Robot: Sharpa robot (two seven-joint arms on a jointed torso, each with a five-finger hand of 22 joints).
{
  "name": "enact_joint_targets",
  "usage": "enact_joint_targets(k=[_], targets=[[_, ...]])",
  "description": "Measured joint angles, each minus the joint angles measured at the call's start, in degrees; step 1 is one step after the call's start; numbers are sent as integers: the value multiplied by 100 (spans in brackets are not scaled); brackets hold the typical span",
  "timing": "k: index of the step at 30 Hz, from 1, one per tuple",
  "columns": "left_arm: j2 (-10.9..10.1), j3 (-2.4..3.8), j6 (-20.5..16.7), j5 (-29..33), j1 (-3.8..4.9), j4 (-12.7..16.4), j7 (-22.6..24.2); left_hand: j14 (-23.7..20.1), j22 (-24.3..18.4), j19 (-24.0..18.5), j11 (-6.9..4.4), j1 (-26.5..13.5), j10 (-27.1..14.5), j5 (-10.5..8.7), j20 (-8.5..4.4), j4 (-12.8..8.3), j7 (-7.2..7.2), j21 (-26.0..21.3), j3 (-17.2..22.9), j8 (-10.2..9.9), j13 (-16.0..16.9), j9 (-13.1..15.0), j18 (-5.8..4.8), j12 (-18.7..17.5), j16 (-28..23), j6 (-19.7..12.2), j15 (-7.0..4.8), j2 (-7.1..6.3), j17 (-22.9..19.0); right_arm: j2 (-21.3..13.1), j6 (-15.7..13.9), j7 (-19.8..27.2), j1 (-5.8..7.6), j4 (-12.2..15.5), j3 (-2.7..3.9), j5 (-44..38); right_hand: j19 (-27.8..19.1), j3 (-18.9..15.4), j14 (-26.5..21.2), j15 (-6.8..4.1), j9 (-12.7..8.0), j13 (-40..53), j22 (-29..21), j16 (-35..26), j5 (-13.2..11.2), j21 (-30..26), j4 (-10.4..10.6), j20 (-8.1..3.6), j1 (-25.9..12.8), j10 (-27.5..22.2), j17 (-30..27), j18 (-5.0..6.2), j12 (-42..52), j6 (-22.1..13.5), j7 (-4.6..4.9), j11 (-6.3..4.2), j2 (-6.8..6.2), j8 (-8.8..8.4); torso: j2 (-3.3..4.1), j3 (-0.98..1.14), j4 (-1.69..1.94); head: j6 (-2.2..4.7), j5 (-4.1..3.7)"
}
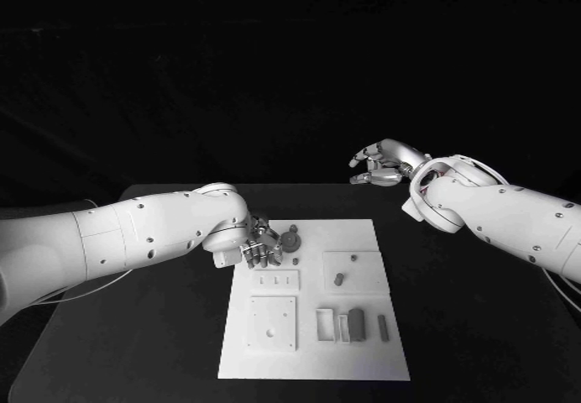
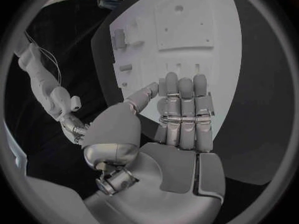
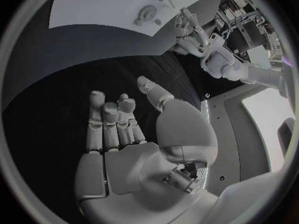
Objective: Assemble the parts on the task board
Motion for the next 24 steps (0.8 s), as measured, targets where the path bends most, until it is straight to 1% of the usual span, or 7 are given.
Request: enact_joint_targets(k=[2,5,10,14,19,22,24], targets=[[7,0,70,-26,-16,-14,-23,-12,21,0,-5,-23,-5,-4,0,0,-1,0,0,0,22,23,-2,45,46,1,-12,7,-14,0,4,0,0,13,0,2,0,0,0,1,0,-4,0,0,0,-11,0,0,0,0,-5,0,0,0,0,0,0,0,0,0,-2,-11,-2],[21,0,158,-53,-40,-54,-58,-20,36,0,-5,-30,-6,-69,0,0,-14,0,0,-1,35,36,-5,50,68,14,-20,0,-25,2,13,0,0,21,0,4,0,0,7,8,0,-4,0,0,0,-23,0,0,0,0,-5,0,0,1,-1,0,0,0,0,2,-5,-30,-14],[75,0,244,-84,-87,-132,-96,-20,63,1,-5,-31,-7,-71,-1,0,-19,14,0,-2,59,59,-24,94,120,18,-20,-1,-40,4,25,0,0,29,0,6,0,0,6,9,0,-4,0,0,0,-23,0,0,0,-21,-5,0,0,1,-1,21,0,0,0,0,1,-51,-33],[141,0,295,-97,-139,-174,-119,-47,144,54,-28,-97,-30,-71,-33,17,-16,66,17,38,136,127,-32,243,295,22,-47,6,-77,26,35,0,0,12,0,8,-1,0,-1,17,0,-8,0,0,0,-23,0,1,0,-21,-5,0,0,8,-8,22,0,0,1,-6,7,-70,-47],[214,-1,324,-111,-192,-238,-131,-71,243,101,-35,-104,-37,-57,-62,18,0,119,17,75,212,197,-22,352,445,39,-71,1,-126,44,48,0,0,-6,0,9,-1,0,-3,18,1,-10,0,0,0,-23,0,1,0,-21,-5,0,0,9,-9,22,0,0,1,-12,10,-71,-55],[240,-1,324,-132,-225,-287,-136,-71,281,101,-35,-128,-38,-25,-62,18,0,120,16,77,244,235,-22,421,526,39,-71,25,-158,50,53,-4,0,-11,0,9,-1,0,-3,19,-4,-10,0,0,22,-23,0,1,0,-21,-5,0,0,9,-9,21,0,0,1,-13,10,-67,-57],[262,-1,324,-166,-246,-317,-139,-93,324,133,-40,-143,-42,-25,-92,18,0,161,16,108,271,264,-22,476,593,39,-93,40,-189,63,58,-11,0,-17,0,9,-1,0,-3,19,-4,-10,0,0,22,-23,0,1,0,-21,-6,0,0,10,-9,21,0,0,1,-16,10,-67,-62]])
